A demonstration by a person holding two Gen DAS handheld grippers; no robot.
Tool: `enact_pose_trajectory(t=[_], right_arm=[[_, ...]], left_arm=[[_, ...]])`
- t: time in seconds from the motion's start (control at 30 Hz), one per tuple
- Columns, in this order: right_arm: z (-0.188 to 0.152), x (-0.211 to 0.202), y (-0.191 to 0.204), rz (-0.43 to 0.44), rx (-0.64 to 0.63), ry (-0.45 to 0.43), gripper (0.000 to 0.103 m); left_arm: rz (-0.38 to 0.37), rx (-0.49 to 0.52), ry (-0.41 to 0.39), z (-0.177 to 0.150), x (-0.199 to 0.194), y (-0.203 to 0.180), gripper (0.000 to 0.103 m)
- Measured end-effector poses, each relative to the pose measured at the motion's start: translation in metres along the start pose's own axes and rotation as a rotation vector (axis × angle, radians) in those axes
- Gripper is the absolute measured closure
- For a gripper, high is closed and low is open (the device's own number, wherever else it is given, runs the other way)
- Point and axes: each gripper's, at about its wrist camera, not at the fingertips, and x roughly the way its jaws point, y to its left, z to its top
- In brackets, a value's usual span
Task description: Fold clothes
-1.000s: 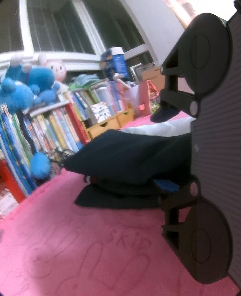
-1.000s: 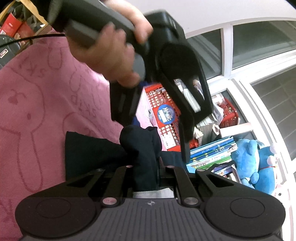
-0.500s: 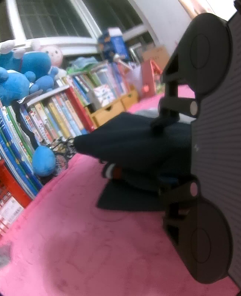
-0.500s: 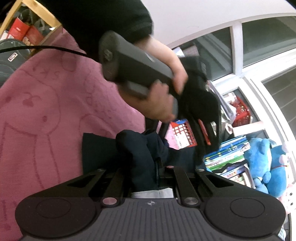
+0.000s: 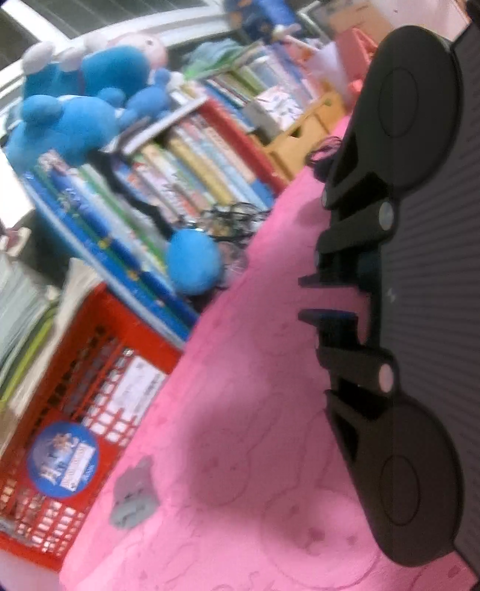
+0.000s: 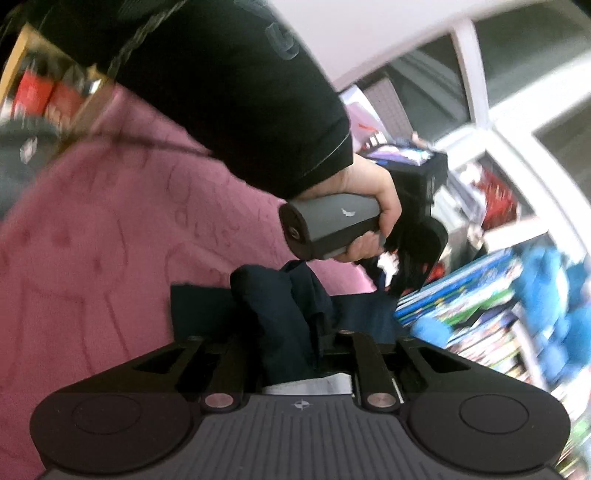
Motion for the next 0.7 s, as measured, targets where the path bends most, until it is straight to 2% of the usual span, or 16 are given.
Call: enact_pose_trajectory(t=[0.03,0.1,0.2,0.27,0.33,0.37,0.4,0.47,0.53,0.63,0.7], right_arm=[[0.001,-0.005,-0.011,0.045,0.088,-0.008,0.070],[-0.002,-0.016,-0.033,0.166,0.276,-0.036,0.047],[-0.015,-0.033,-0.072,0.357,0.582,-0.091,0.043],[-0.033,-0.043,-0.098,0.404,0.756,-0.115,0.039],[-0.057,-0.056,-0.123,0.390,0.897,-0.131,0.032],[-0.073,-0.062,-0.135,0.345,0.950,-0.121,0.026],[-0.088,-0.068,-0.146,0.300,1.003,-0.110,0.024],[-0.121,-0.072,-0.168,0.191,1.096,-0.058,0.024],[-0.161,-0.063,-0.191,0.136,1.221,0.013,0.028],[-0.213,-0.041,-0.210,0.187,1.415,0.058,0.037],[-0.235,-0.017,-0.222,0.223,1.487,0.088,0.038]], left_arm=[[-0.002,0.012,-0.009,0.001,-0.005,-0.003,0.093],[0.001,0.063,-0.025,0.001,-0.016,-0.015,0.092],[0.001,0.178,-0.033,0.000,-0.032,-0.042,0.087],[-0.007,0.249,-0.009,-0.003,-0.040,-0.063,0.083],[-0.047,0.266,0.035,-0.006,-0.041,-0.077,0.077],[-0.078,0.246,0.072,-0.006,-0.038,-0.082,0.071],[-0.112,0.215,0.115,-0.006,-0.032,-0.086,0.067],[-0.163,0.161,0.187,-0.007,-0.016,-0.094,0.064],[-0.171,0.139,0.233,-0.006,0.004,-0.101,0.063],[-0.176,0.111,0.305,-0.005,0.036,-0.113,0.061],[-0.158,0.114,0.361,-0.003,0.061,-0.122,0.058]])
